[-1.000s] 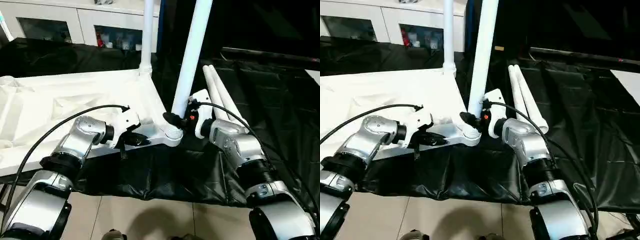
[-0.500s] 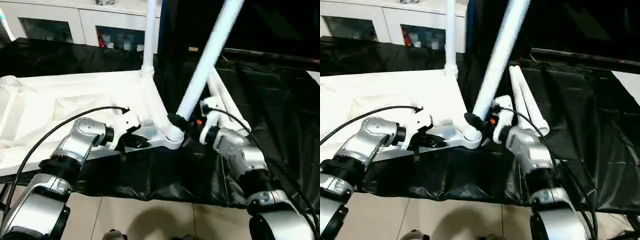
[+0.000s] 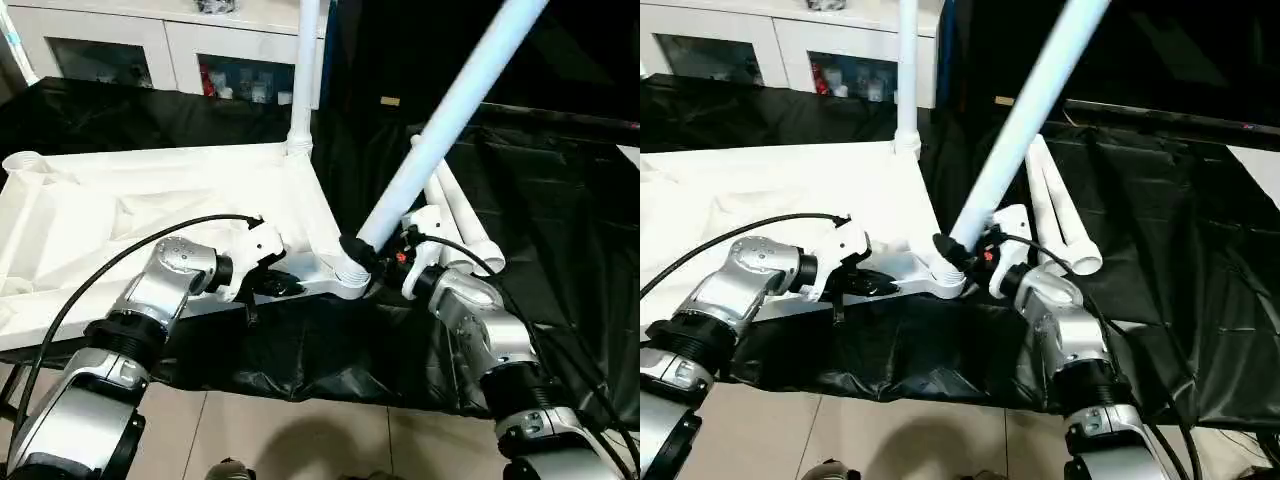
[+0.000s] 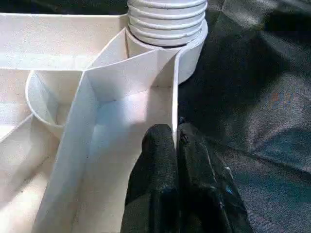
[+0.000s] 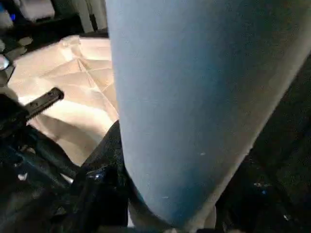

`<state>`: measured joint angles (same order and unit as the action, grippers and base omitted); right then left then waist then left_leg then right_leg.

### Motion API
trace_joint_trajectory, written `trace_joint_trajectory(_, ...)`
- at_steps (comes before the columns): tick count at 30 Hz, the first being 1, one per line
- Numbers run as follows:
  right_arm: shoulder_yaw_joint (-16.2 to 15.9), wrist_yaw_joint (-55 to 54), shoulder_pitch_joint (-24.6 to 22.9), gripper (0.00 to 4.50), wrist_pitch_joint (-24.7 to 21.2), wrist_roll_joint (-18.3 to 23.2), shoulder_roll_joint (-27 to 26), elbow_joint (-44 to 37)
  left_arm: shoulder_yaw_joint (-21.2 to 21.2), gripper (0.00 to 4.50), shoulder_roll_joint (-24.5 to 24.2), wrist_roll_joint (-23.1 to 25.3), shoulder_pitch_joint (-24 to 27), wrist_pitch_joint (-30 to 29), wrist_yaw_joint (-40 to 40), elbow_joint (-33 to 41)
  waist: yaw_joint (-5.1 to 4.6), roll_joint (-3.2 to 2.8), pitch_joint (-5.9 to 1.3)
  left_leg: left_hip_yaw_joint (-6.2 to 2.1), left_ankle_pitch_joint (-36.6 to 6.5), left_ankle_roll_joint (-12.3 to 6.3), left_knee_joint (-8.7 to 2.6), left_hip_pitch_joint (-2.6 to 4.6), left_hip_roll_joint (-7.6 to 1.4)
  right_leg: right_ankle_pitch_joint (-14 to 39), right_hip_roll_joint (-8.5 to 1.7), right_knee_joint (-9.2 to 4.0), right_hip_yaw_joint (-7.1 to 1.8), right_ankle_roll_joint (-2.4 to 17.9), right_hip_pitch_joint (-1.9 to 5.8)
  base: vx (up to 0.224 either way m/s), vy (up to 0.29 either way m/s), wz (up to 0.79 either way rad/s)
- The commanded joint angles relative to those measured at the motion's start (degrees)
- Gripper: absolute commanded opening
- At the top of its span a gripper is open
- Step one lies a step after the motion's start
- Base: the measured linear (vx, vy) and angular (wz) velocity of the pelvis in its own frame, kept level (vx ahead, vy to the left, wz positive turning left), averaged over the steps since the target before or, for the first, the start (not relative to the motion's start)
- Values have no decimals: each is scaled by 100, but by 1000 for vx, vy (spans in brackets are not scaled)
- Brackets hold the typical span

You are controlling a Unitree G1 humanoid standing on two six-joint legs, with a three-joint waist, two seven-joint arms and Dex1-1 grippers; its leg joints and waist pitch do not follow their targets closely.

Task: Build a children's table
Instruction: Insert table leg to table base

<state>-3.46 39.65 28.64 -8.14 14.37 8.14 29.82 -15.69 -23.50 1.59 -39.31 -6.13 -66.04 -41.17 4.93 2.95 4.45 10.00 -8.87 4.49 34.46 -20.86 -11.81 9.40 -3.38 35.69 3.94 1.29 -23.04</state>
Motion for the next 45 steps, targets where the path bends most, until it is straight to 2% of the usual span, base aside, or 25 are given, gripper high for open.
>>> trace_joint_trajectory(1,-311,35,-91,188,-216,-421,164,249,23,0,-36,18,-48,0,40,49,-28,-83,-449,-71,-2001,150,-424,126,-124,2595,-470,-577,-261,812,202,0,0,0)
trace_joint_trajectory(4,-457,135,7,188,-282,-516,175,288,-23,0,-63,51,-31,15,-35,100,-27,-86,-449,-76,-1965,139,-427,121,-130,2576,-476,-573,-270,801,205,0,0,0)
trace_joint_trajectory(5,-566,233,142,188,-329,-591,186,409,-73,0,-98,64,-12,7,-150,170,-34,-46,-455,-73,-1934,134,-424,112,-127,2550,-470,-561,-265,800,212,0,0,0)
trace_joint_trajectory(6,-605,261,175,188,-338,-605,198,425,-89,0,-111,66,-2,-6,-185,210,-49,-63,-456,-83,-1919,143,-431,106,-131,2512,-471,-546,-267,821,214,0,0,0)
trace_joint_trajectory(8,-655,332,227,188,-406,-618,222,452,-93,0,-132,59,7,-33,-214,268,-60,-58,-457,-75,-1908,143,-430,111,-138,2424,-471,-548,-277,840,205,0,0,0)
trace_joint_trajectory(9,-676,375,243,188,-426,-629,236,476,-100,0,-144,59,6,-36,-239,282,-67,-20,-462,-70,-1892,141,-430,108,-142,2377,-467,-543,-276,849,210,0,0,0)
trace_joint_trajectory(10,-711,447,266,188,-461,-646,259,512,-113,0,-165,59,4,-41,-282,307,-66,-30,-470,-78,-1894,151,-437,110,-151,2284,-468,-522,-277,881,213,0,0,0)
trace_joint_trajectory(12,-775,573,275,188,-497,-677,309,524,-135,0,-208,54,19,-60,-365,386,-84,-9,-479,-77,-1926,162,-442,108,-154,2129,-456,-506,-273,922,221,0,0,0)
trace_joint_trajectory(18,-975,1315,216,188,-444,-607,479,446,-195,0,-440,-4,-12,26,-820,554,-114,47,-469,-69,-1937,111,-435,100,-149,2278,-472,-530,-274,896,219,0,0,0)
trace_joint_trajectory(21,-1039,1590,135,188,-442,-541,534,330,-200,0,-517,-39,-38,73,-997,581,-110,36,-466,-78,-1996,107,-437,109,-156,2428,-480,-546,-271,851,212,0,0,0)
trace_joint_trajectory(23,-1256,2100,-28,188,-405,-496,702,95,-203,0,-640,-101,-92,188,-1293,606,-96,44,-473,-79,-2008,105,-438,128,-165,2406,-476,-546,-269,835,207,0,0,0)
trace_joint_trajectory(25,-1335,2258,-82,188,-375,-497,755,18,-221,0,-673,-104,-109,206,-1370,606,-86,35,-470,-77,-2014,98,-448,126,-174,2356,-477,-541,-272,872,202,0,0,0)
trace_joint_trajectory(26,-1534,2595,-206,188,-302,-526,870,-150,-292,0,-750,-58,-148,282,-1534,580,-62,38,-467,-75,-2037,99,-451,125,-172,2371,-476,-546,-272,855,203,0,0,0)
trace_joint_trajectory(30,-1678,2751,-271,188,-195,-630,893,-220,-301,0,-788,-38,-198,273,-1593,545,-13,20,-468,-79,-2123,140,-459,143,-177,2389,-478,-545,-272,880,190,0,0,0)
trace_joint_trajectory(35,-1534,2367,-134,188,-57,-745,703,62,-205,0,-689,-39,-243,142,-1344,484,-24,14,-460,-99,-2313,209,-459,159,-169,2654,-490,-571,-259,847,177,0,0,0)
trace_joint_trajectory(37,-1278,1789,87,188,54,-782,507,438,-92,0,-572,-59,-276,31,-1083,437,-38,11,-449,-106,-2395,241,-457,164,-158,2795,-486,-582,-244,826,166,0,0,0)
trace_joint_trajectory(38,-1011,1095,354,188,109,-817,335,871,6,0,-455,-45,-323,-82,-751,403,-70,-18,-444,-138,-2505,324,-457,169,-149,3096,-512,-597,-216,763,166,0,0,0)
trace_joint_trajectory(39,-1011,1095,354,188,109,-817,335,871,6,0,-455,-45,-323,-82,-751,403,-70,-18,-444,-138,-2505,324,-457,169,-149,3096,-512,-597,-216,763,166,0,0,0)
trace_joint_trajectory(40,-889,771,485,188,124,-820,264,1074,62,0,-385,-28,-353,-179,-532,407,-113,2,-444,-163,-2592,357,-456,149,-137,3318,-505,-629,-169,652,190,0,0,0)
trace_joint_trajectory(41,-801,523,582,188,143,-824,215,1226,103,0,-321,-14,-378,-272,-354,414,-140,-3,-453,-171,-2593,365,-453,155,-137,3371,-516,-652,-155,597,198,0,0,0)
trace_joint_trajectory(43,-588,-42,816,188,108,-780,100,1582,180,0,-150,41,-402,-504,110,531,-171,-26,-455,-175,-2570,347,-452,164,-143,3186,-515,-651,-159,664,189,0,0,0)
trace_joint_trajectory(45,-431,-505,1023,188,40,-743,8,1901,194,0,53,167,-381,-770,581,765,-174,-7,-470,-147,-2497,291,-428,179,-136,2934,-505,-632,-185,777,168,0,0,0)
